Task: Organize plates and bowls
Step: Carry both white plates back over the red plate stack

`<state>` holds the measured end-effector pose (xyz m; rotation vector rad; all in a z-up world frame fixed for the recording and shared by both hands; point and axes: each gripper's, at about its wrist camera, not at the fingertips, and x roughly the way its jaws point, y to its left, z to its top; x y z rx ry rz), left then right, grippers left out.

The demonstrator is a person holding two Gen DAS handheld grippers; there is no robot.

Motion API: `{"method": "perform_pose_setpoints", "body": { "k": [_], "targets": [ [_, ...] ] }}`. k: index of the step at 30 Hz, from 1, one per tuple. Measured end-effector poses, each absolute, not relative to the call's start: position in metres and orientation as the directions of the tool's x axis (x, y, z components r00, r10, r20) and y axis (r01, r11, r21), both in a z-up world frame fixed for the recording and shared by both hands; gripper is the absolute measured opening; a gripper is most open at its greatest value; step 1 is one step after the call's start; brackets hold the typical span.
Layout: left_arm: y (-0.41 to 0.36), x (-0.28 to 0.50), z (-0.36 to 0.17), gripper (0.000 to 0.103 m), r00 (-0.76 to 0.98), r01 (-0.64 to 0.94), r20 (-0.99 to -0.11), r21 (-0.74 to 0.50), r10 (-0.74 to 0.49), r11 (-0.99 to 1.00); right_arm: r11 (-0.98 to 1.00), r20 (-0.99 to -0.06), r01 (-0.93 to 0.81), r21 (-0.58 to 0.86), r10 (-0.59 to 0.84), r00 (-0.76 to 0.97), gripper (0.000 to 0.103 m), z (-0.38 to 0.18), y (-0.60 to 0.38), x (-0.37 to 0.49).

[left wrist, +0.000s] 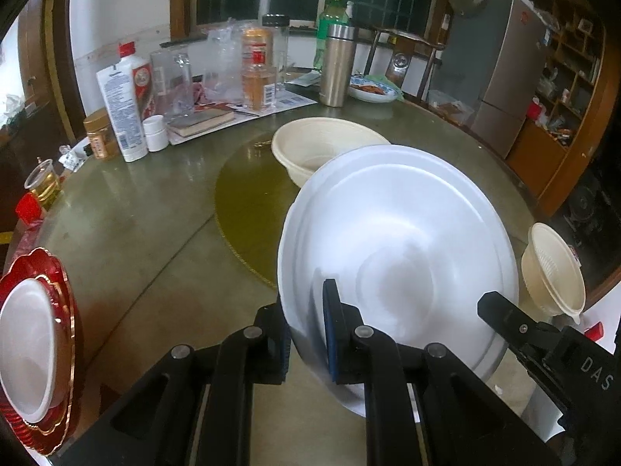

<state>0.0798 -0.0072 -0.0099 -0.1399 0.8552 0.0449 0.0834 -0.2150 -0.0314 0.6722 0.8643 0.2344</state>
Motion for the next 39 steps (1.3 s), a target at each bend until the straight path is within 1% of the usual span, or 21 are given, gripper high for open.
{"method": "perform_pose_setpoints", "body": {
  "k": [17,33,39],
  "targets": [
    [0.034,0.046,-0.001,0.013,0.685,-0.153,-0.729,-0.120,0.017,0.981,0.806,-0.626,-0.016,0.592,0.472,0.621,0.008,-0.016,-0.171,0.068],
    [0.079,0.017,0.012,0.013,0.712,-0.221,-0.701,-0.161,0.046,0.962,0.817,-0.616,-0.133,0.560,0.519,0.592,0.008,0.001,-0.122,0.064],
    [0.099,0.006,0.018,0.013,0.723,-0.262,-0.686,-0.170,0.077,0.950,0.812,-0.606,-0.187,0.552,0.545,0.579,0.008,0.010,-0.099,0.061]
  ]
}}
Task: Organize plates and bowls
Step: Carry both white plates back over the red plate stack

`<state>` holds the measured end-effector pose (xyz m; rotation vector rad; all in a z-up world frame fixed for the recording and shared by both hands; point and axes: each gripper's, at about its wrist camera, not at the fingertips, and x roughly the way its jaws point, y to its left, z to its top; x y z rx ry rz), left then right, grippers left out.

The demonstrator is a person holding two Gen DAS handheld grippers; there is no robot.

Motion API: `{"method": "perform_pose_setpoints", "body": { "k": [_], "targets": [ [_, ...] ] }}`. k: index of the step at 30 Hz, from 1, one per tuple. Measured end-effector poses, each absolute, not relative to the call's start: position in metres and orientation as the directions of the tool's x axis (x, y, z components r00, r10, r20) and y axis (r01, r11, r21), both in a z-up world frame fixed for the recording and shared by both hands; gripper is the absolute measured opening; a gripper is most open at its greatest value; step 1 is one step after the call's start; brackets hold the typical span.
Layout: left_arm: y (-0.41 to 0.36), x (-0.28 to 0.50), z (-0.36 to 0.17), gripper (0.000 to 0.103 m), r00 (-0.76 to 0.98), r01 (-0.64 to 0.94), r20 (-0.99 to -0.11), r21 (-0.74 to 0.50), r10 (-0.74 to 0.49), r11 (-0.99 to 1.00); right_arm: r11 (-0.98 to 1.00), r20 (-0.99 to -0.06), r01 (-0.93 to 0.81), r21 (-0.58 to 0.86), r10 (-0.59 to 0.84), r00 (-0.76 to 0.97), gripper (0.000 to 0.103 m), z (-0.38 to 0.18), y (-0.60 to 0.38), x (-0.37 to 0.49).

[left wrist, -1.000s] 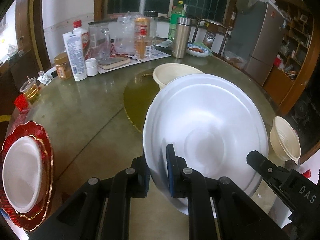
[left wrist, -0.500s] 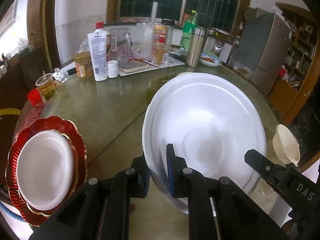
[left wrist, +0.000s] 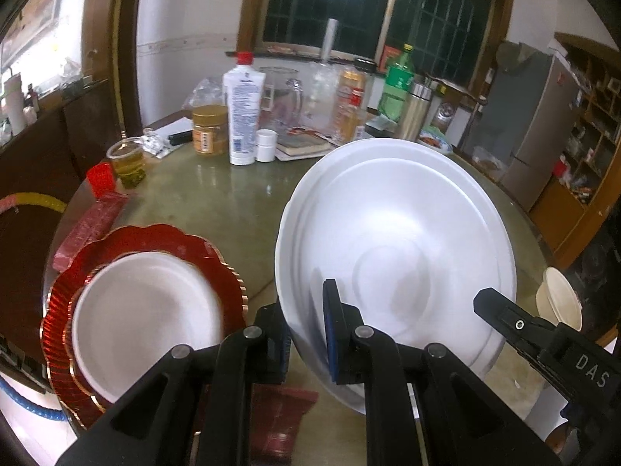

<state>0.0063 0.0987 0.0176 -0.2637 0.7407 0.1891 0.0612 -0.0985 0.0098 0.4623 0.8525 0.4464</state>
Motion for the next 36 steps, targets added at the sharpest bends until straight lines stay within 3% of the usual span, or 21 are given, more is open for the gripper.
{"method": "perform_pose_setpoints", "body": {
  "k": [14,36],
  "targets": [
    [0.152,-0.026,0.027,0.013,0.730,-0.371,-0.666,-0.198,0.153,0.907,0.779,-0.588,-0.319,0.539,0.620,0.520,0.008,0.021,-0.035,0.055],
    [0.220,-0.067,0.008,0.013,0.666,-0.519,-0.705,-0.201,0.245,0.831,0.724,-0.642,-0.445,0.527,0.683,0.349,0.008,-0.001,0.049,0.047]
  ]
}}
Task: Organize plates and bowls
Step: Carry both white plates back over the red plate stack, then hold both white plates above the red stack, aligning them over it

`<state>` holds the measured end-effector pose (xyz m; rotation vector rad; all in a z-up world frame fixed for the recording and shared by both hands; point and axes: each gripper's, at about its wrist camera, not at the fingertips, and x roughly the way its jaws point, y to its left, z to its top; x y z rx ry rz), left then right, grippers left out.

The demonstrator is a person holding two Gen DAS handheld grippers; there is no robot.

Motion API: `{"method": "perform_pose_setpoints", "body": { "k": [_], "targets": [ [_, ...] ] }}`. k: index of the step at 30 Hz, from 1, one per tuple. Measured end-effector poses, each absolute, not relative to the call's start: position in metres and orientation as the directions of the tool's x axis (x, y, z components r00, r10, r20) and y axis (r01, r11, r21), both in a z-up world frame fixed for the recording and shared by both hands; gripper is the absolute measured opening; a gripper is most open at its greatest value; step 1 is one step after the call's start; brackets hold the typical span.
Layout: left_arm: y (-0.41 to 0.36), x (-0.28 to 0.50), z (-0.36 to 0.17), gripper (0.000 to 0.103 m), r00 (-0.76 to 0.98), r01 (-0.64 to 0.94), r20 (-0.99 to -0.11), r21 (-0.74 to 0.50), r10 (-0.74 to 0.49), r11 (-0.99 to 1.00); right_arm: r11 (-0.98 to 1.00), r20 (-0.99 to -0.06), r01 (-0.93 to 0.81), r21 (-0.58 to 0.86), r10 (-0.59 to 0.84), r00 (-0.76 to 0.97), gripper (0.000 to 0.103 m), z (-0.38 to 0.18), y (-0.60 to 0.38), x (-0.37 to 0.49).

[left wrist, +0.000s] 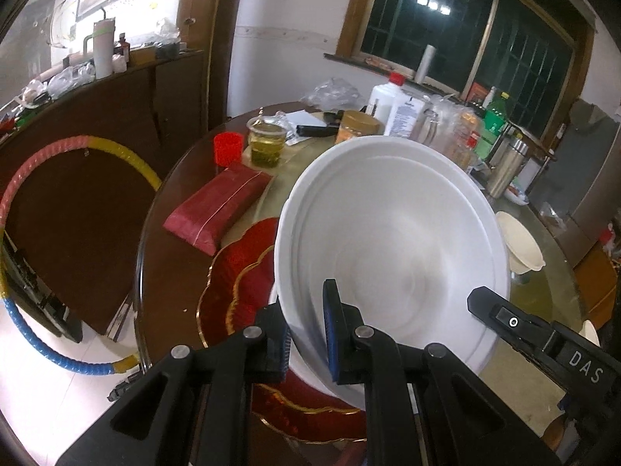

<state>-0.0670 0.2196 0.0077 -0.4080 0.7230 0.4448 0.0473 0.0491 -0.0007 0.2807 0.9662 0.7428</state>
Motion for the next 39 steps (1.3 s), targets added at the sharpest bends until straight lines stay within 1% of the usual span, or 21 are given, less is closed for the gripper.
{"method": "perform_pose_setpoints", "body": {
  "k": [18,39],
  "targets": [
    [0.228,-0.070,-0.007,0.013,0.626,-0.549,-0.735,-0.178,0.261,0.817,0.730,-0.687,-0.462,0.503,0.662,0.299,0.008,-0.014,0.066,0.045],
    [0.230,-0.071,-0.015,0.014,0.607,-0.556,-0.748,-0.158,0.268,0.816,0.735,-0.708,-0.461,0.498,0.651,0.273,0.008,-0.021,0.072,0.046]
  ]
}}
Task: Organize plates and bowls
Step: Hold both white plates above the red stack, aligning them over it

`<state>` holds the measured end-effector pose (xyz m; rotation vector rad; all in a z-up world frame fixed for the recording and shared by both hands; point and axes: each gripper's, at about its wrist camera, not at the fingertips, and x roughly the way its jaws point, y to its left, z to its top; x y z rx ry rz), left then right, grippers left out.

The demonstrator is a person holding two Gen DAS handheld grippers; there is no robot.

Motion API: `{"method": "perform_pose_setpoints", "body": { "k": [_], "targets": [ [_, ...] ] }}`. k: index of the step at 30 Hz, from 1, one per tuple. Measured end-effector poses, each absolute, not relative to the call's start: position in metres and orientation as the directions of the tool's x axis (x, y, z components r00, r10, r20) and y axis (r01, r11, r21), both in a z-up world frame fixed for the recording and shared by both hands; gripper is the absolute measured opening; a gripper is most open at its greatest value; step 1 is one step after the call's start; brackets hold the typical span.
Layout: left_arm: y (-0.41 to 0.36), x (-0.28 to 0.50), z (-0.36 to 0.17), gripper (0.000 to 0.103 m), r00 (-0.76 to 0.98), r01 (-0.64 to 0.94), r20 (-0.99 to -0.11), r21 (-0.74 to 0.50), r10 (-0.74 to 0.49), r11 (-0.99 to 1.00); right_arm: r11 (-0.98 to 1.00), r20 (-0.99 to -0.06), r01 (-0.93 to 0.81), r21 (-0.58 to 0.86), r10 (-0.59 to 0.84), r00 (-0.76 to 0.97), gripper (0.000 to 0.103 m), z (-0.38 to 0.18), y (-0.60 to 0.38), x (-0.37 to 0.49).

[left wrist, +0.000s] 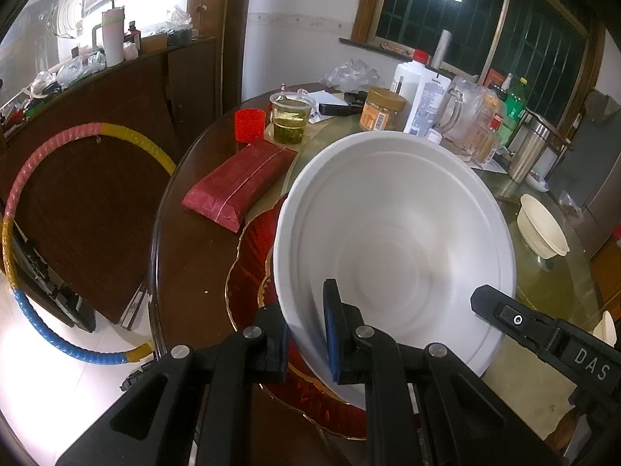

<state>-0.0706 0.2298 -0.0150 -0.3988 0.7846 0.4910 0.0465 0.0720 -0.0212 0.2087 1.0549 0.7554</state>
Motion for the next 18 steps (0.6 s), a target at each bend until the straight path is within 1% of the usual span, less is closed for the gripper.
{"method": "perform_pose_setpoints", "body": {
  "k": [18],
  "targets": [
    [0.2302,-0.0702,-0.0179,0.014,0.596,-0.564,-0.751,-0.139,0.285,0.814,0.720,-0.701,-0.456,0.523,0.668,0.251,0.008,-0.0267,0.0719,0.0498]
  ]
}}
